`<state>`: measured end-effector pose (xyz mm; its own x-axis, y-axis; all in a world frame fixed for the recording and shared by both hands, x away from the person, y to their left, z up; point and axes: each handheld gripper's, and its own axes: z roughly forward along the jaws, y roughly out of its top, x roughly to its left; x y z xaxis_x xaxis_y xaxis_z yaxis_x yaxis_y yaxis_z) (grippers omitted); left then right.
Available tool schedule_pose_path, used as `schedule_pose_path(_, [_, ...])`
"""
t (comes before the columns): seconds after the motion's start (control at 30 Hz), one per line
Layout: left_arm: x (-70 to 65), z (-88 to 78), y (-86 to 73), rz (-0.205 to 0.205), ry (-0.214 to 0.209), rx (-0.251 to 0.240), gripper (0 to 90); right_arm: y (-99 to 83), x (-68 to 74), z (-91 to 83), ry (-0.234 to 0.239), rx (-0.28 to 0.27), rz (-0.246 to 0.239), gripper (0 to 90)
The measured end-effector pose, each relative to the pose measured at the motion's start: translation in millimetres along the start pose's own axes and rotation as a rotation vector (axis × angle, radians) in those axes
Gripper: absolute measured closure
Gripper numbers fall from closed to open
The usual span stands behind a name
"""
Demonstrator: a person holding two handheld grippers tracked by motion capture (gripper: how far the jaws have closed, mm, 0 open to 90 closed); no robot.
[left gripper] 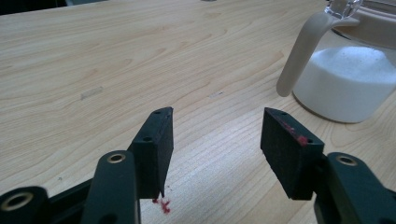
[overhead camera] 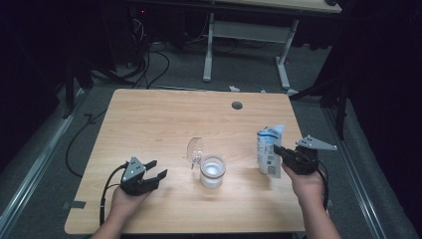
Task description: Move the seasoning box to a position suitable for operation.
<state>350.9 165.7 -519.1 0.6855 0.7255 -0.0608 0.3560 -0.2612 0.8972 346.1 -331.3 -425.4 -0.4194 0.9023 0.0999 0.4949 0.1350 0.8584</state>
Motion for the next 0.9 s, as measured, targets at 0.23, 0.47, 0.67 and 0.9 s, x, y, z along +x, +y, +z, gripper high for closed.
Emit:
schedule_pose_path(0.23, [-0.9,1.3,-0.9,0.013,-0.005,0.004,42.6,-10.7,-5.6,3.8,-0.009,-0.073,0.02,90.0])
schedule_pose_path(0.47, [-0.9,1.6,-1.6,0.017,-0.006,0.009,42.5,-19.7,-4.2,16.5,-0.019,-0.139,0.017,90.0])
schedule_pose_path(0.67, [-1.2,2.0,-1.9,0.02,-0.006,0.01,42.5,-26.3,-5.3,24.9,-0.036,-0.162,0.002,89.9])
schedule_pose_path(0.9, [-2.5,2.4,-2.0,0.027,-0.008,0.012,42.5,-42.4,-9.7,20.1,-0.051,-0.16,0.001,88.4])
